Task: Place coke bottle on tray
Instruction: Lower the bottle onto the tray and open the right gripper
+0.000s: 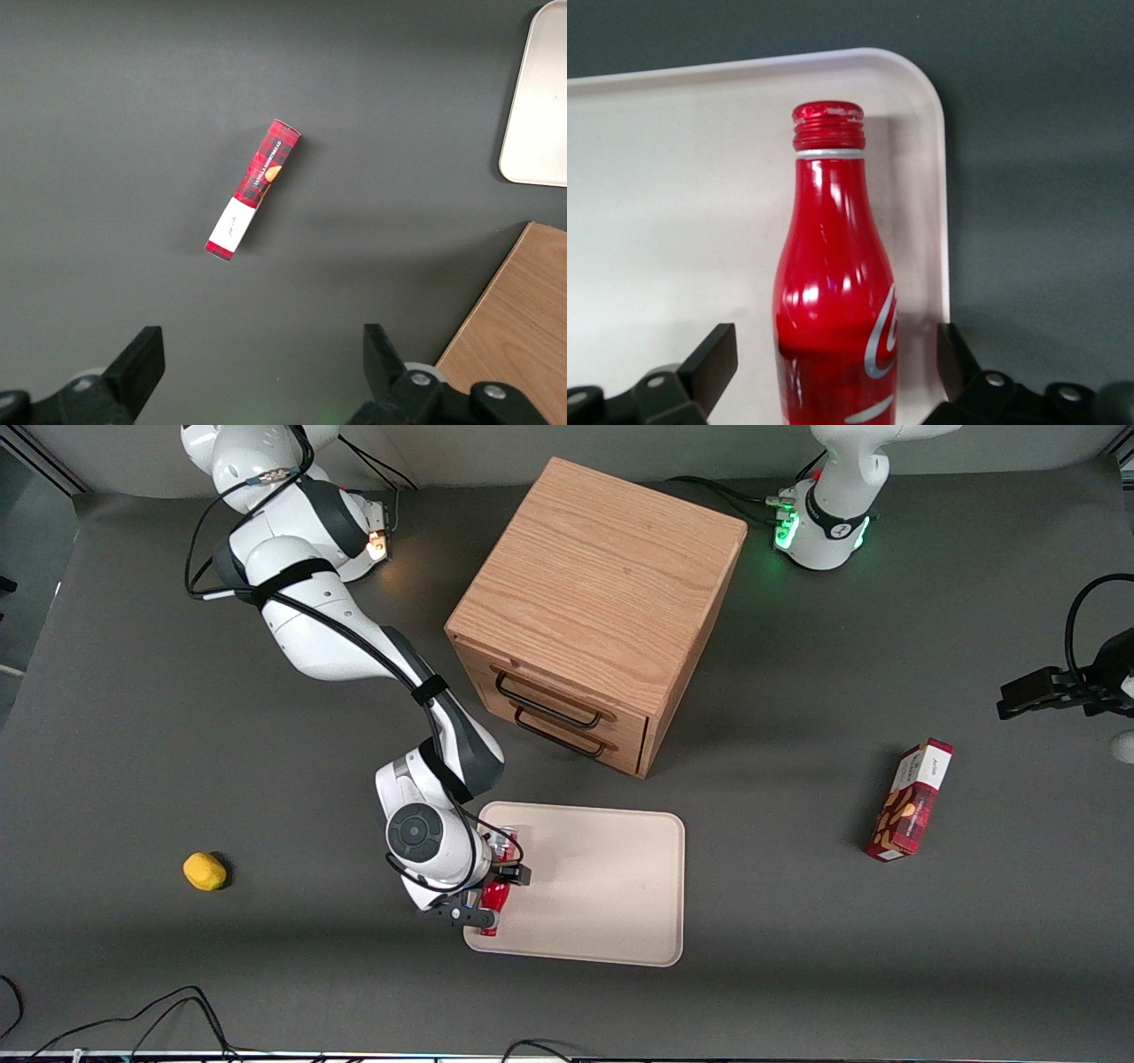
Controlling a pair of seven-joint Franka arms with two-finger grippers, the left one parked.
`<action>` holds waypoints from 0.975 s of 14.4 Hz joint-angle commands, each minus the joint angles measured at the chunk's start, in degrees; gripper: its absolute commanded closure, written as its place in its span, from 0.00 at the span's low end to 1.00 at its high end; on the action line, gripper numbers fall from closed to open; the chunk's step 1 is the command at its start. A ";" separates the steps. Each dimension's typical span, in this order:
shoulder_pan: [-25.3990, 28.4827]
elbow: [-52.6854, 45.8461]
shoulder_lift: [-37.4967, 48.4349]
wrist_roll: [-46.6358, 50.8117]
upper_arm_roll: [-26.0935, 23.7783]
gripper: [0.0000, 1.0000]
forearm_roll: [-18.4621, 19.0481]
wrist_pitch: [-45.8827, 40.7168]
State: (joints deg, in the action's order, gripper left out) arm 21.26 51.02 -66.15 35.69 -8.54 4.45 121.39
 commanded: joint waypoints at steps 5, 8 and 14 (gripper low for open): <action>0.71 -1.63 -0.47 -0.89 0.89 0.00 -0.06 -0.63; 0.36 -1.71 0.14 -0.89 0.89 0.00 -0.15 -3.69; -2.28 1.95 12.68 0.69 -0.16 0.00 -0.85 -20.80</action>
State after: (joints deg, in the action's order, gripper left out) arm 20.45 48.03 -61.04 35.77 -8.26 4.41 106.96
